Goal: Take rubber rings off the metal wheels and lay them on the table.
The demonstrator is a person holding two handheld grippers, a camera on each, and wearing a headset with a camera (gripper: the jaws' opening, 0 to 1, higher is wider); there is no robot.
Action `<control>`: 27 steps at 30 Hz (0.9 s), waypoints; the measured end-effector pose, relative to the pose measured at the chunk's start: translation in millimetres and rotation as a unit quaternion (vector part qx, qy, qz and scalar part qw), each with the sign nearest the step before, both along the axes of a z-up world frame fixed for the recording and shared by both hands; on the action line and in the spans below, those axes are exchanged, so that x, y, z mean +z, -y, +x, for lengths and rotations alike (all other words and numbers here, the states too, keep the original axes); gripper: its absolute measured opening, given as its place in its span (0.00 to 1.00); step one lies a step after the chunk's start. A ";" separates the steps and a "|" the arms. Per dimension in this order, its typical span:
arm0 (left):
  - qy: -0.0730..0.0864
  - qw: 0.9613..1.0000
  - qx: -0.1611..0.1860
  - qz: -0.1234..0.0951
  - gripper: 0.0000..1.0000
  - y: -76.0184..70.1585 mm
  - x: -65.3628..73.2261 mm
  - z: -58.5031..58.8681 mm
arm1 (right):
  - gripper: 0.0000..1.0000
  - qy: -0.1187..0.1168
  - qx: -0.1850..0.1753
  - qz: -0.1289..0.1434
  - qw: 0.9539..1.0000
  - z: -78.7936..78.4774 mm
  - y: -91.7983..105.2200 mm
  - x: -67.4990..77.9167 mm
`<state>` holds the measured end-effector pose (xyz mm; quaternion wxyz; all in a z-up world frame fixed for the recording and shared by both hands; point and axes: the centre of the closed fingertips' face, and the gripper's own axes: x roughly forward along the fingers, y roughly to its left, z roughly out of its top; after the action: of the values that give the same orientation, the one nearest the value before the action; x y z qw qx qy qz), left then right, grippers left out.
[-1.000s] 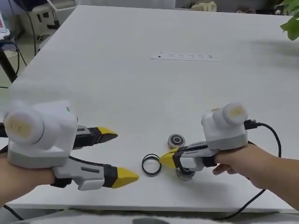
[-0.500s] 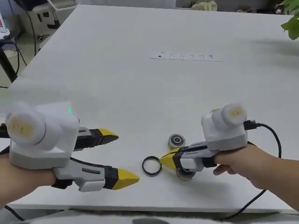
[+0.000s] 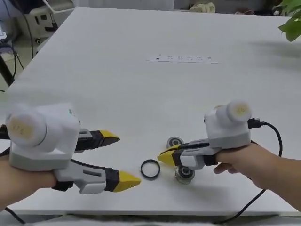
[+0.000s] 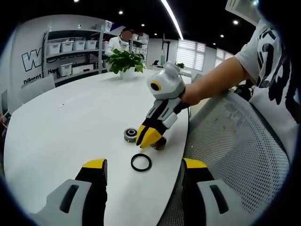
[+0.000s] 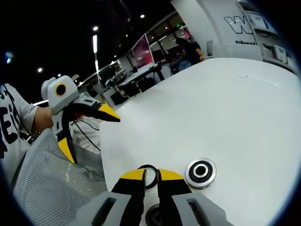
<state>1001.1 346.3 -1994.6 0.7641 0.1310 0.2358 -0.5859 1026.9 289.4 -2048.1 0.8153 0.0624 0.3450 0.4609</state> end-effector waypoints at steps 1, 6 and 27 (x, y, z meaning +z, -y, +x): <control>0.001 1.000 0.000 -0.001 0.61 0.7 1.5 0.2 | 0.07 0.003 -0.001 0.001 1.000 0.9 0.7 2.3; 0.006 1.000 0.000 -0.004 0.62 2.8 7.1 2.0 | 0.10 0.018 -0.002 0.008 1.000 3.5 3.5 15.6; 0.025 0.999 0.011 -0.018 0.62 7.0 27.8 5.6 | 0.32 0.078 0.006 -0.005 0.997 -11.5 30.9 51.6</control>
<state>1006.7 339.3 -1966.8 0.7786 0.1296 0.2078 -0.5778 1015.4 258.5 -1996.5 0.8369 0.0205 0.2832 0.4680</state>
